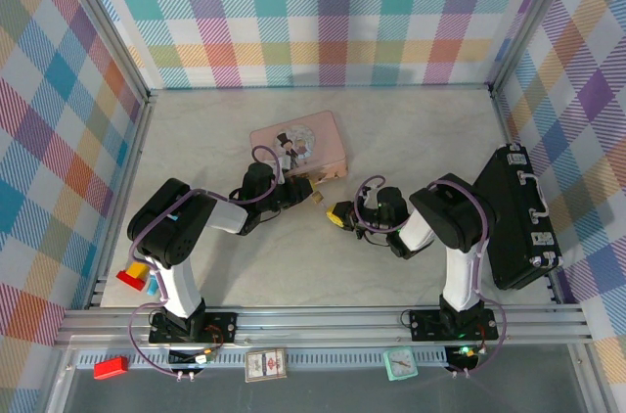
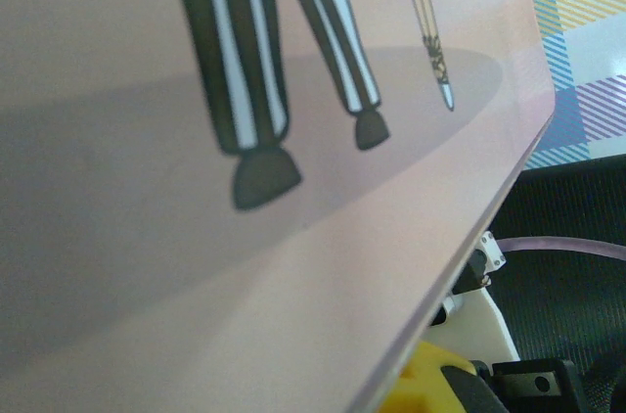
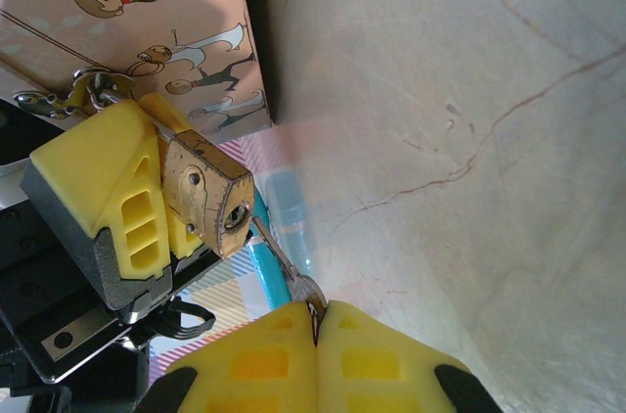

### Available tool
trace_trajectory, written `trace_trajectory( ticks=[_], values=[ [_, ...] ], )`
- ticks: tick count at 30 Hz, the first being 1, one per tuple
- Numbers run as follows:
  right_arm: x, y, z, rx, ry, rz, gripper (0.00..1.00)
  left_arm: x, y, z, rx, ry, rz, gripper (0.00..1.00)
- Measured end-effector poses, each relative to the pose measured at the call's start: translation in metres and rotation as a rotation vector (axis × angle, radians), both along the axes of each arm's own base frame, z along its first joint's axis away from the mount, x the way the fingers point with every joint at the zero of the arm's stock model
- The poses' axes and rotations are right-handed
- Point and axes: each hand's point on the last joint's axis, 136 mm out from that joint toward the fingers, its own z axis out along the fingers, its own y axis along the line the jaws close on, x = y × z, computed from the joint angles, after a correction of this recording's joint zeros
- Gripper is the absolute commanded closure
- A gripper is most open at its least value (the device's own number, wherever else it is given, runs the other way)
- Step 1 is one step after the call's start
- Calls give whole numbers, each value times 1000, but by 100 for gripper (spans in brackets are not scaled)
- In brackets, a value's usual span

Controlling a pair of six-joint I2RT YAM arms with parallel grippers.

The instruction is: Unlock the padlock with the key

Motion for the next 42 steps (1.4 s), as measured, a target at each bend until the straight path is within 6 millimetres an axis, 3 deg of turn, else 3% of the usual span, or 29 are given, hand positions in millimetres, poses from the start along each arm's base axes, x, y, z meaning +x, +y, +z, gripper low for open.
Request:
trace_trajectory(
  ticks=[42],
  values=[
    [12,4,7,31,-25,2,100,3,0,3,-29,-15,7,90]
  ],
)
